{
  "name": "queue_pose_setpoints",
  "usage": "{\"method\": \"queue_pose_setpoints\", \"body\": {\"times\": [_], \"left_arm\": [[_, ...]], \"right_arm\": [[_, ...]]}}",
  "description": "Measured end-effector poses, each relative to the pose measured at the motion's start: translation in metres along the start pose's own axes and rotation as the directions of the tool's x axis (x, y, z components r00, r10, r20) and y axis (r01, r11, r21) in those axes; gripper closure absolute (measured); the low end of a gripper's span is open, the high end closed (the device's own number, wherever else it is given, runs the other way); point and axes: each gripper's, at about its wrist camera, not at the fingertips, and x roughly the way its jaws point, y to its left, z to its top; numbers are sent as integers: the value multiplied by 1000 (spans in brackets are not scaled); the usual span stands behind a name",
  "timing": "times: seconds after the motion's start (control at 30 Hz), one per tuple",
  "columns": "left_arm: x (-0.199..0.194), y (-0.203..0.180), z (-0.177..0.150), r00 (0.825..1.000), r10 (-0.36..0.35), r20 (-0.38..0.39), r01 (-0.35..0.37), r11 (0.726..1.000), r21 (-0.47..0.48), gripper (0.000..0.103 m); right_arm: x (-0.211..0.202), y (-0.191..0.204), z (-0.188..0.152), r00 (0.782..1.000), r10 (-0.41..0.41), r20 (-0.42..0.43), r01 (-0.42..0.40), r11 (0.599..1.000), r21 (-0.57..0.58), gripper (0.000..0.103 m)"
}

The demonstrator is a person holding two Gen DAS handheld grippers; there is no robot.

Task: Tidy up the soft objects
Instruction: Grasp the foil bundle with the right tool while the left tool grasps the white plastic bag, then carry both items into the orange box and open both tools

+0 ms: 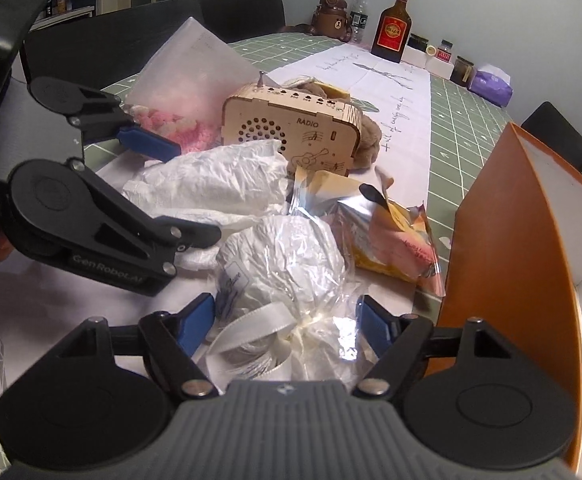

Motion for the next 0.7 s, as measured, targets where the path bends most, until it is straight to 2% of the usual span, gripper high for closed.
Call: {"method": "queue_pose_setpoints", "body": {"times": [0.1,0.33,0.53,0.6,0.67,0.7], "left_arm": [[2,1,0,1000,-2,-10,2,1000,-23,7],[4,4,1,999,5,-32,-8,996,-86,10],[-2,-7,3,999,13,-49,-18,994,-110,39],[-5,-14,2,999,28,-47,-33,994,-108,51],[-9,-22,1,998,42,-43,-46,994,-95,69],[-11,-25,1,998,50,-43,-54,995,-85,73]], "right_arm": [[1,1,0,1000,-5,-2,5,1000,9,35],[-1,0,-4,1000,-10,-4,10,1000,29,41],[-3,2,-2,1000,-11,-6,11,999,31,47],[-3,2,-2,1000,-9,-6,9,999,33,50],[-4,2,-1,1000,-4,-7,4,999,35,52],[-4,2,0,1000,0,-9,0,999,36,53]]}}
